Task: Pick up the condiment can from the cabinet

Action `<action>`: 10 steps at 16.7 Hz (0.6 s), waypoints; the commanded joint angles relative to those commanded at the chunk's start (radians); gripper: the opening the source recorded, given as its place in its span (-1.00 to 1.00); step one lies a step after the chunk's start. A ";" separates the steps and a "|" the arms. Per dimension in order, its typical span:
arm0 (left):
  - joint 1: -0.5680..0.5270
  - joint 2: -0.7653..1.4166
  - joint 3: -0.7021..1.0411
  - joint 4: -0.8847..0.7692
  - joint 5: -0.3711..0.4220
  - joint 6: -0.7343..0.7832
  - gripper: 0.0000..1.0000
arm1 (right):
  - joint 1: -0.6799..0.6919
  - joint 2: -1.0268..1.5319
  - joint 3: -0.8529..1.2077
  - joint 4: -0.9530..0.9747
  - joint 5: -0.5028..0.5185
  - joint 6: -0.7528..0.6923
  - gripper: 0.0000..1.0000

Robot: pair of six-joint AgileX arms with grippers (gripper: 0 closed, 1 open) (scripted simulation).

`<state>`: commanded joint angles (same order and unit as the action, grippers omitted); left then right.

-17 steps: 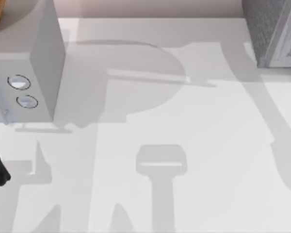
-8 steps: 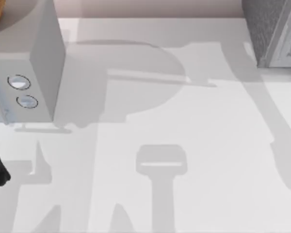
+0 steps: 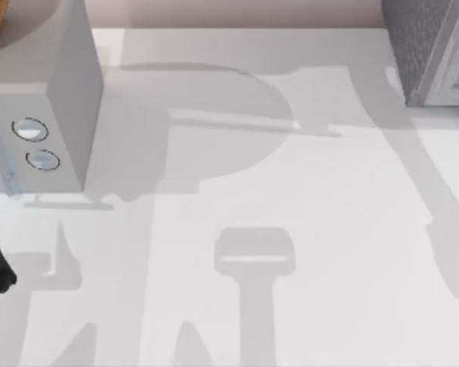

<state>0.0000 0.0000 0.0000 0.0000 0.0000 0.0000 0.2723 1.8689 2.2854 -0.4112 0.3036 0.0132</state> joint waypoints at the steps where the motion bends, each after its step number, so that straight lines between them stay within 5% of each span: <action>1: 0.000 0.000 0.000 0.000 0.000 0.000 1.00 | 0.000 0.000 0.000 0.000 0.000 0.000 -1.00; 10: 0.000 0.000 0.000 0.000 0.000 0.000 1.00 | 0.089 -0.143 -0.049 -0.099 0.079 0.001 -1.00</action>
<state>0.0000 0.0000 0.0000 0.0000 0.0000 0.0000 0.3613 1.7259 2.2359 -0.5100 0.3822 0.0145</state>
